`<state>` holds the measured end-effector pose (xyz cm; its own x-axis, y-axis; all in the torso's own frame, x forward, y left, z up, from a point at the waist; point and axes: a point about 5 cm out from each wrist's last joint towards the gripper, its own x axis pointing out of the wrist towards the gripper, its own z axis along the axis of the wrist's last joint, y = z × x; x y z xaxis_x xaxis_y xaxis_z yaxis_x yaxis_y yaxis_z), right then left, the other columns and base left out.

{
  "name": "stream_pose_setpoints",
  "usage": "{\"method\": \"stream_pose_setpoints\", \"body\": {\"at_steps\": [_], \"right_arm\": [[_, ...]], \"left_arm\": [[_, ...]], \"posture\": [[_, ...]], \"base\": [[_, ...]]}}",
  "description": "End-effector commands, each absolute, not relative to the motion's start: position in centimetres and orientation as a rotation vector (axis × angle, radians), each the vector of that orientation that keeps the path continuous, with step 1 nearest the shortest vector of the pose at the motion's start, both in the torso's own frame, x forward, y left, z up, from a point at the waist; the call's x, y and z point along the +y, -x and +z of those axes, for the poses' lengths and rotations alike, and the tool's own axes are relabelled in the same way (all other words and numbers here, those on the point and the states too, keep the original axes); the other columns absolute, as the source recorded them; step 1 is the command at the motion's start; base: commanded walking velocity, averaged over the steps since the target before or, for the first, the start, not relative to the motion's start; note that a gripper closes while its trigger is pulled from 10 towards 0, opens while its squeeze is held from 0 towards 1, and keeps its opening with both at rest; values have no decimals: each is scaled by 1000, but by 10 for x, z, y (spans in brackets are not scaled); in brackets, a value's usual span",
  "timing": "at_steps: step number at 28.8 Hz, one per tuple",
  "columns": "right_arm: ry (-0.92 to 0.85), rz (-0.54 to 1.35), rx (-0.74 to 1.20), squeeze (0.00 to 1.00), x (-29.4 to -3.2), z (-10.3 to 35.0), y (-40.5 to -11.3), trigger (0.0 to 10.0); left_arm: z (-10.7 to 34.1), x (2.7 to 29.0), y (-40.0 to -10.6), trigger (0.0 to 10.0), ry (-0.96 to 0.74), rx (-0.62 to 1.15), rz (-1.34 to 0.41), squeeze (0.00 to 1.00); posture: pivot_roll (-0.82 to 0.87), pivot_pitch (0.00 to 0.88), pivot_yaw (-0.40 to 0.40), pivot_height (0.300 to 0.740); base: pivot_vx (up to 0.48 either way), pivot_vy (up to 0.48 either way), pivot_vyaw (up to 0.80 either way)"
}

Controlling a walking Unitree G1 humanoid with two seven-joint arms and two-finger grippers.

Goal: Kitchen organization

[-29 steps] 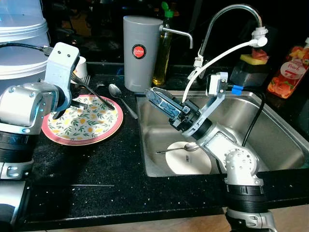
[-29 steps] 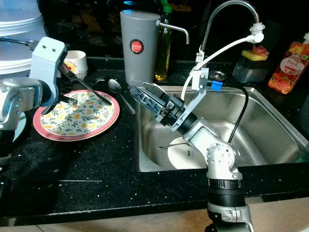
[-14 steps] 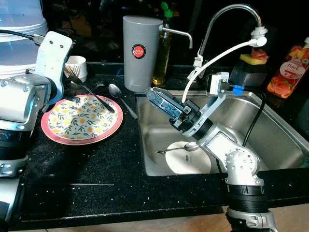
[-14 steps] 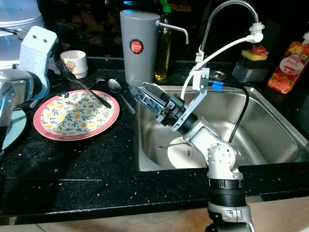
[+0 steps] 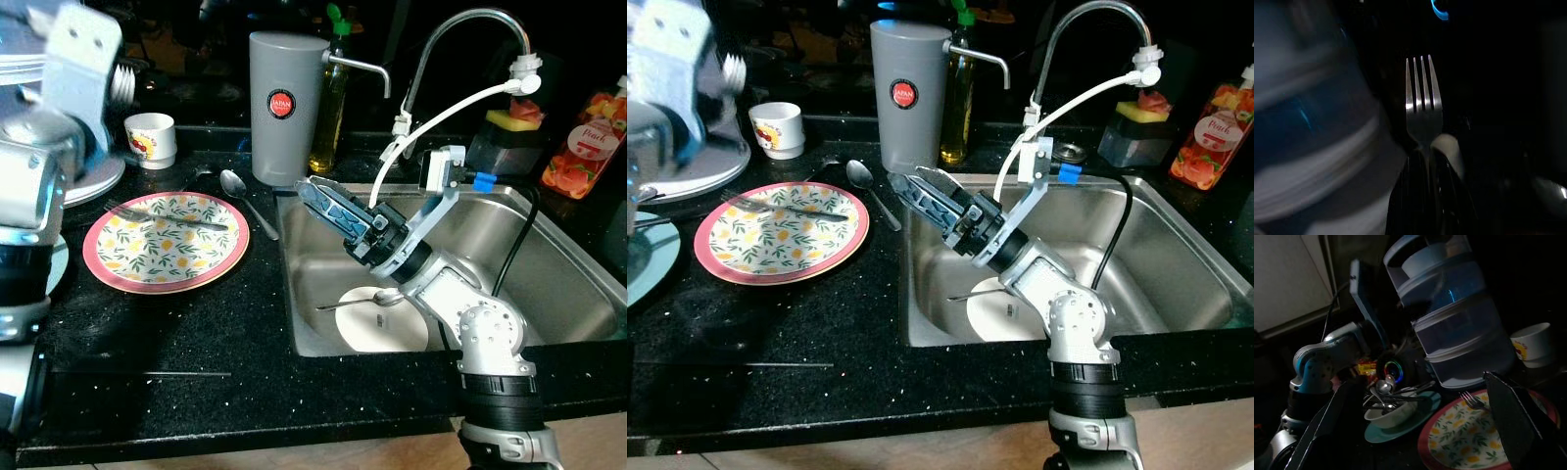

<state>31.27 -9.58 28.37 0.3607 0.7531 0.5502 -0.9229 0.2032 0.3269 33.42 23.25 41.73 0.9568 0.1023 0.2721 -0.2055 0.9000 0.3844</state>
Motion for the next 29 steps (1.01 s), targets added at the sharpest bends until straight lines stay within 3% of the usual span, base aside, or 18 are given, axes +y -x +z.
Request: {"method": "stream_pose_setpoints", "body": {"at_steps": [1, 4, 6, 7, 9, 10, 12, 13, 14, 27, 28, 29], "right_arm": [[-685, 1196, -310, 0, -98, 288, -312, 10000], [-691, 1189, -317, 0, -98, 289, -313, 10000], [-684, 1161, -323, 0, -97, 289, -315, 10000], [-684, 1161, -323, 0, -97, 289, -315, 10000], [-646, 1100, -328, 0, -91, 288, -319, 10000], [-646, 1100, -328, 0, -91, 288, -319, 10000], [-672, 1015, -341, 0, -89, 287, -324, 10000], [-699, 978, -347, 647, -90, 287, -326, 10000], [-727, 958, -355, 1000, -90, 288, -327, 10000], [-716, 943, -350, 1000, -83, 287, -321, 10000], [-688, 933, -345, 463, -80, 286, -321, 10000], [-688, 933, -345, 463, -80, 286, -321, 10000]], "left_arm": [[428, 235, -330, 0, -434, -319, 192, 0], [430, 228, -332, 0, -421, -342, 149, 0], [402, 206, -344, 0, -342, -235, -12, 0], [402, 206, -344, 0, -342, -235, -12, 0], [368, 172, -349, 0, -175, -198, -257, 0], [368, 172, -349, 0, -175, -198, -257, 0], [355, 156, -346, 0, -9, -288, -414, 0], [352, 154, -344, 0, 23, -332, -445, 0], [348, 154, -341, 0, 52, -362, -468, 0], [321, 151, -326, 0, 96, -366, -579, 0], [318, 149, -322, 0, 109, -355, -611, 0], [318, 149, -322, 0, 109, -355, -611, 0]], "posture": [[107, 41, -60, 740], [108, 38, -59, 740], [109, 35, -59, 740], [109, 35, -59, 740], [96, 29, -53, 740], [96, 29, -53, 740], [88, 24, -45, 740], [86, 22, -42, 740], [83, 19, -37, 740], [83, 12, -36, 740], [83, 11, -37, 740], [83, 11, -37, 740]], "base": [[0, 0, 0], [0, 0, 0], [0, 0, 0], [0, 0, 0], [0, 0, 0], [0, 0, 0], [0, 0, 0], [0, 0, 0], [0, 0, 0], [0, 0, 0], [0, 0, 0], [0, 0, 0]]}}
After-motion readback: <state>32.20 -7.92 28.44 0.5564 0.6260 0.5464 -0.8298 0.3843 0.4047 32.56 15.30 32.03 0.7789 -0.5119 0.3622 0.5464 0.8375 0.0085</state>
